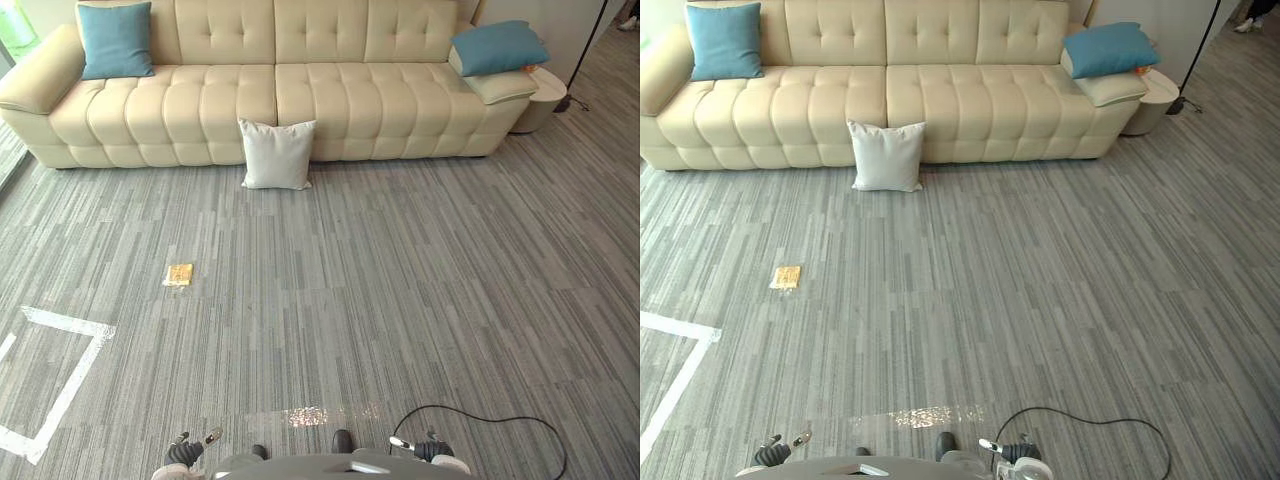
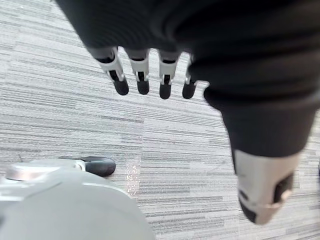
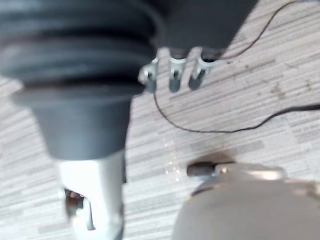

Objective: Pick up cushions and gather them together orderly.

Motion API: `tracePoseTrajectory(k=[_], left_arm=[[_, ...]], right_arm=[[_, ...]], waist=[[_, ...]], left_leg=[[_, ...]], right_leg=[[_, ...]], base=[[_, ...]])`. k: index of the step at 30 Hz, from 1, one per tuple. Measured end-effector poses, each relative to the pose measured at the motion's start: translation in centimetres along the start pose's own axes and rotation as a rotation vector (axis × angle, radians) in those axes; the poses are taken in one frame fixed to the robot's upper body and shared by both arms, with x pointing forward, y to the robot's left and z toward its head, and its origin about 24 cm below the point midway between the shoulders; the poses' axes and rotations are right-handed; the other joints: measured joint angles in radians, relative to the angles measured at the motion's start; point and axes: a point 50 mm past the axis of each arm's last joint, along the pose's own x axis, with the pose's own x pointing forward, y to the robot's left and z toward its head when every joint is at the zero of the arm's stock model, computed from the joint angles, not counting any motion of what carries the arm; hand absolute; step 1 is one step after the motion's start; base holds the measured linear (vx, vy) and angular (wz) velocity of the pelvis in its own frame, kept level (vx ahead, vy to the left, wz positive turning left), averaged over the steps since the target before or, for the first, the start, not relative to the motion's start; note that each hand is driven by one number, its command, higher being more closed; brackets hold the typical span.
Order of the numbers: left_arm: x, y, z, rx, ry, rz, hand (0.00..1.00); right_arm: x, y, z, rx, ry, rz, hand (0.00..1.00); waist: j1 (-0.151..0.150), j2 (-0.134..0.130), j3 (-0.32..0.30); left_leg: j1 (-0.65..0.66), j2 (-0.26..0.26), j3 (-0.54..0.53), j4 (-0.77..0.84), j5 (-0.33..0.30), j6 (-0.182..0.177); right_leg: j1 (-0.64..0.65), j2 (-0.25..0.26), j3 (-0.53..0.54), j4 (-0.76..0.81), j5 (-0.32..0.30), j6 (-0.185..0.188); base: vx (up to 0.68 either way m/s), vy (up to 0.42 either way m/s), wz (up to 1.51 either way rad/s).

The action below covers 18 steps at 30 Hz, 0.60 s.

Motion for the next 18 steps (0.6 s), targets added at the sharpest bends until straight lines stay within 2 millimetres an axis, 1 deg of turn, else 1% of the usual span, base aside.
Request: tracePoseTrajectory(k=[4,6,8,9,10,11,12,13,14,15,16,17,18], left_arm=[[0.0,0.0,0.1,0.005,-0.002,-0.001,0.0],[0.1,0.1,0.5,0.02,-0.014,-0.003,0.0],[0.2,0.2,1.0,0.022,-0.024,-0.001,0.0],[0.3,0.2,1.3,0.023,-0.032,0.0,0.0],[0.3,0.2,1.4,0.022,-0.034,0.0,0.0],[0.4,0.2,1.5,0.022,-0.037,0.001,0.0],[0.4,0.1,1.8,0.022,-0.045,0.001,0.0],[0.4,0.1,1.9,0.022,-0.047,0.001,0.0],[0.5,0.0,2.1,0.02,-0.053,0.003,0.0],[0.5,-0.1,2.3,0.019,-0.056,0.002,0.0],[0.5,-0.4,2.5,0.016,-0.064,-0.001,0.0],[0.5,-0.7,2.6,0.012,-0.071,-0.007,0.0],[0.5,-0.8,2.7,0.011,-0.073,-0.01,0.0]], right_arm=[[0.0,0.0,0.0,0.001,0.001,0.0,0.0],[0.0,0.1,-0.1,0.004,0.005,0.001,0.0],[0.0,0.1,0.0,0.008,0.006,0.002,0.0],[0.0,0.2,0.0,0.011,0.006,0.002,0.0],[0.0,0.1,0.0,0.014,0.006,0.001,0.0],[0.0,0.1,0.1,0.034,0.007,-0.005,0.0],[0.1,0.0,0.3,0.042,0.002,-0.006,0.0],[0.1,0.0,0.5,0.045,-0.003,-0.007,0.0],[0.2,-0.1,0.8,0.051,-0.009,-0.01,0.0],[0.2,0.0,0.9,0.051,-0.012,-0.01,0.0],[0.3,-0.2,1.3,0.049,-0.022,-0.014,0.0],[0.3,-0.4,1.6,0.05,-0.033,-0.019,0.0],[0.4,-0.6,1.7,0.051,-0.036,-0.022,0.0]], waist=[[0.001,-0.002,0.0],[0.001,-0.01,0.004],[0.004,-0.016,0.007],[0.009,-0.019,0.01],[0.013,-0.019,0.01],[0.015,-0.017,0.012],[0.015,-0.011,0.017],[0.015,-0.006,0.021],[0.011,0.005,0.027],[0.012,0.01,0.03],[0.015,0.022,0.036],[0.014,0.036,0.047],[0.014,0.042,0.052]], left_leg=[[-0.003,0.002,0.015,-0.012,0.001,0.001],[-0.021,0.002,0.024,-0.007,-0.005,0.003],[-0.042,0.001,0.028,0.014,-0.018,0.005],[-0.068,0.003,0.043,0.052,-0.044,0.005],[-0.075,0.005,0.053,0.069,-0.056,0.005],[-0.093,0.008,0.064,0.103,-0.082,0.005],[-0.112,0.012,0.076,0.147,-0.114,0.007],[-0.122,0.014,0.079,0.169,-0.131,0.008],[-0.141,0.02,0.083,0.217,-0.165,0.011],[-0.148,0.023,0.089,0.238,-0.182,0.014],[-0.165,0.032,0.104,0.288,-0.218,0.02],[-0.177,0.041,0.106,0.325,-0.249,0.025],[-0.173,0.045,0.105,0.339,-0.259,0.027]], right_leg=[[-0.013,0.001,0.004,-0.004,0.0,0.0],[-0.033,0.001,0.007,-0.004,-0.007,0.009],[-0.052,0.0,0.01,-0.002,-0.007,0.009],[-0.068,0.0,0.025,0.002,-0.004,0.006],[-0.073,0.001,0.033,0.002,-0.003,0.004],[-0.08,0.002,0.041,0.003,-0.003,0.006],[-0.085,0.003,0.053,0.003,-0.006,0.01],[-0.086,0.003,0.056,0.004,-0.009,0.014],[-0.093,0.004,0.056,0.019,-0.018,0.026],[-0.101,0.004,0.056,0.035,-0.027,0.035],[-0.127,0.004,0.049,0.092,-0.054,0.049],[-0.157,0.003,0.023,0.183,-0.085,0.065],[-0.173,0.0,0.007,0.234,-0.097,0.071]], base=[[-0.06,-0.024,-0.09],[-0.02,-0.024,-0.1],[0.03,0.0,-0.13],[0.08,0.014,-0.26],[0.12,0.025,-0.36],[0.09,0.028,-0.35],[0.09,0.031,-0.3],[0.09,0.04,-0.24],[0.07,0.042,-0.17],[0.09,0.065,-0.24],[0.08,0.077,-0.21],[0.07,0.081,-0.15],[0.09,0.139,0.13]])
